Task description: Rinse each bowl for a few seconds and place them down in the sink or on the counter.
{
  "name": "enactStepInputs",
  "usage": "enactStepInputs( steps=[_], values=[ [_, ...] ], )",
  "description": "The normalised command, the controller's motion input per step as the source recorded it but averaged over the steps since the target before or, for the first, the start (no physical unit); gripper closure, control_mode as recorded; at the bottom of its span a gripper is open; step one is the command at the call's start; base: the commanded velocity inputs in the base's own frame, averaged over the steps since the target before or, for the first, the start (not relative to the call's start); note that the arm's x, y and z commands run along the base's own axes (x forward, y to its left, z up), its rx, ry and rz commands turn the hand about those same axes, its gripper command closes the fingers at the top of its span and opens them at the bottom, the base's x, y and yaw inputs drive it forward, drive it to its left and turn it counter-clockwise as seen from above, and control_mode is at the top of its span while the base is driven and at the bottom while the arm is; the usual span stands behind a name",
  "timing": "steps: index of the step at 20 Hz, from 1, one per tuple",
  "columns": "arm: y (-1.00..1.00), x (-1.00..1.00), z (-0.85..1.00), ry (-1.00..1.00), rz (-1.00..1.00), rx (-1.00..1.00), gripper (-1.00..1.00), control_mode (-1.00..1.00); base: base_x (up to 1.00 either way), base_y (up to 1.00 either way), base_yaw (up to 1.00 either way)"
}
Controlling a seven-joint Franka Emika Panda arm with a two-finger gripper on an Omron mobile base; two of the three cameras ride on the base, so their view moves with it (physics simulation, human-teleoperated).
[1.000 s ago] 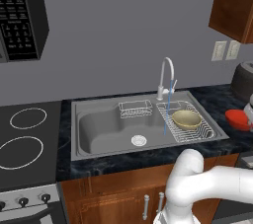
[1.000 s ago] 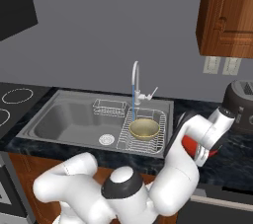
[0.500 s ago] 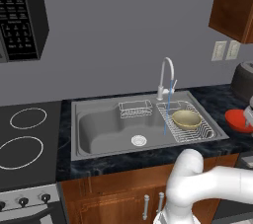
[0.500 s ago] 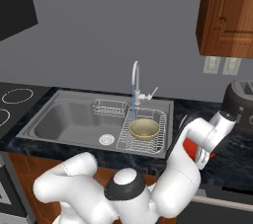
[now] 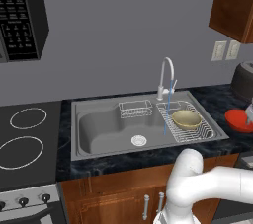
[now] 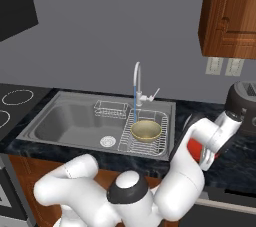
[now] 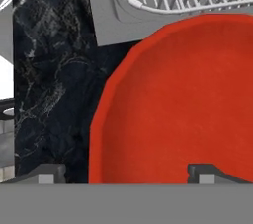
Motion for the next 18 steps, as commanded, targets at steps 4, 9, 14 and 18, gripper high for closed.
enactStepInputs(
  steps=[4, 9, 14, 18],
  values=[
    [0.00, -0.01, 0.26, -0.02, 0.00, 0.00, -1.00, -1.00, 0.00, 0.00, 0.00],
    [0.00, -0.03, 0.37, 0.00, 0.00, 0.00, -1.00, -1.00, 0.00, 0.00, 0.00],
    [0.00, -0.17, 0.28, -0.04, 0.00, 0.00, -1.00, -1.00, 0.00, 0.00, 0.00],
    [0.00, -0.28, 0.25, -0.12, 0.00, 0.00, -1.00, -1.00, 0.00, 0.00, 0.00]
  ],
)
